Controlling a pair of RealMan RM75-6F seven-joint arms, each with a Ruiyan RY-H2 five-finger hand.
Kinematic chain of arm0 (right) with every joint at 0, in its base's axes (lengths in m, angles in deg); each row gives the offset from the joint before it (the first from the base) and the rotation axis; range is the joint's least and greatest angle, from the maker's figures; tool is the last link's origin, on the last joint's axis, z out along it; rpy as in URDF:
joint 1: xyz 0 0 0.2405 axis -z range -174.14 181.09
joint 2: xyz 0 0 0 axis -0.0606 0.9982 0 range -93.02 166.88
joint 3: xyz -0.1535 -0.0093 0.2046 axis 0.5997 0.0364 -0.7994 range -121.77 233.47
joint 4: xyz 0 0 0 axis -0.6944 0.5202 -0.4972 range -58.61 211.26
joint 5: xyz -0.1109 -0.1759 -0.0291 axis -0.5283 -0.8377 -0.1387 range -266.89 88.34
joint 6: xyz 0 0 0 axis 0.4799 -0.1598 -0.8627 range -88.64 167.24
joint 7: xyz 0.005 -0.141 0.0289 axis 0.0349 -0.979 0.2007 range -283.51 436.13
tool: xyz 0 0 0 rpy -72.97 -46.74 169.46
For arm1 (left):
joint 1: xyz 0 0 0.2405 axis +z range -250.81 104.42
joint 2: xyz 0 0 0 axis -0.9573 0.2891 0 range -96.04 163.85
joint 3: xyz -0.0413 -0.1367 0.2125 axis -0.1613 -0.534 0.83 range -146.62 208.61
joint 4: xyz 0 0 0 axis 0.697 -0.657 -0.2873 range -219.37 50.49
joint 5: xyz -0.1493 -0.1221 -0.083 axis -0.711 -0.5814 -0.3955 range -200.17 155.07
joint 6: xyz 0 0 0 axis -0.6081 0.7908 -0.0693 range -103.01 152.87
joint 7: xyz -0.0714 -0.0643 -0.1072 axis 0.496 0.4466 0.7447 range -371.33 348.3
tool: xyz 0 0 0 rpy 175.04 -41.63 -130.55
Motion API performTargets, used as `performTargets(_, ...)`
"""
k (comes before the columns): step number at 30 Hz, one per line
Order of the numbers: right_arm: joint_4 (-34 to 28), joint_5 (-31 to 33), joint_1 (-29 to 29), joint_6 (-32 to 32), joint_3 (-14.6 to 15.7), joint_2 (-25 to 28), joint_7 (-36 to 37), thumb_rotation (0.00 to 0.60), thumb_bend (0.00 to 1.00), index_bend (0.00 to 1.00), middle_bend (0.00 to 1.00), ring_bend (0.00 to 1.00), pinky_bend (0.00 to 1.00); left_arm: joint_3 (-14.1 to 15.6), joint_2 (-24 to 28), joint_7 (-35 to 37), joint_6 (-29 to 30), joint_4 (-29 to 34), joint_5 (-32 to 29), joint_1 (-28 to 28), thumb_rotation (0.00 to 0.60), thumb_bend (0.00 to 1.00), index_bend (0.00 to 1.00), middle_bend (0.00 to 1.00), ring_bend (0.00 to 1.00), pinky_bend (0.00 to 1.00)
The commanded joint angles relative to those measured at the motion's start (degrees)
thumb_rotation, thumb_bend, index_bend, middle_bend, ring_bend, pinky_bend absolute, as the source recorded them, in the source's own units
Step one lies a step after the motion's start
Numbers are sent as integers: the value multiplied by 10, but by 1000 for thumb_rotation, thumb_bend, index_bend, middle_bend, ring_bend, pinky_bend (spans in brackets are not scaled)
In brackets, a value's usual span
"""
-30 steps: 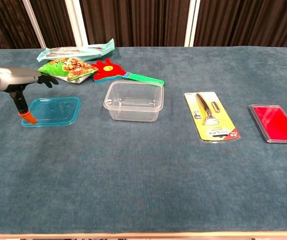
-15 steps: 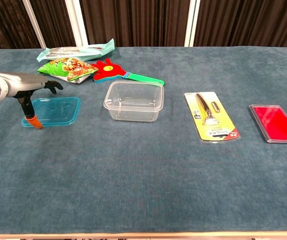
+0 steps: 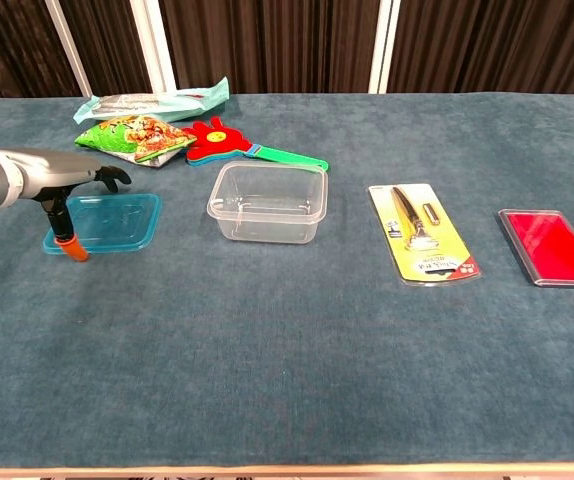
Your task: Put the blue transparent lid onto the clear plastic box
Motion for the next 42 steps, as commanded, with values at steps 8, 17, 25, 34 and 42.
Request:
performTargets(8,-1,4,0,-1,-2,0,0,600,336,0,14,0,0,6,-6,-7,-7,-8,-11,-8,600,96,23,115,28,29)
performTargets(17,-3,7,0,-1,-3,-1,-2,600,336,0,14,0,0,11,-11,-10,-5,-15,-13,-11,600,112,41,177,31,30)
performTargets(25,-5,8,0,-1,-4,0,-1,600,336,0,14,0,0,12,-14,-5,10,-13,8,-7,600,211,86,273,49,31)
performTargets(34,-5,8,1,-1,-4,-1,0,600,336,0,14,0,0,5,-3,7,13,4,10,-2,600,264,109,310,64,32)
performTargets(42,-8,11,0,-3,-5,1,-1,600,336,0,14,0,0,-4,3,24,9,5,3,2,600,265,111,311,64,32)
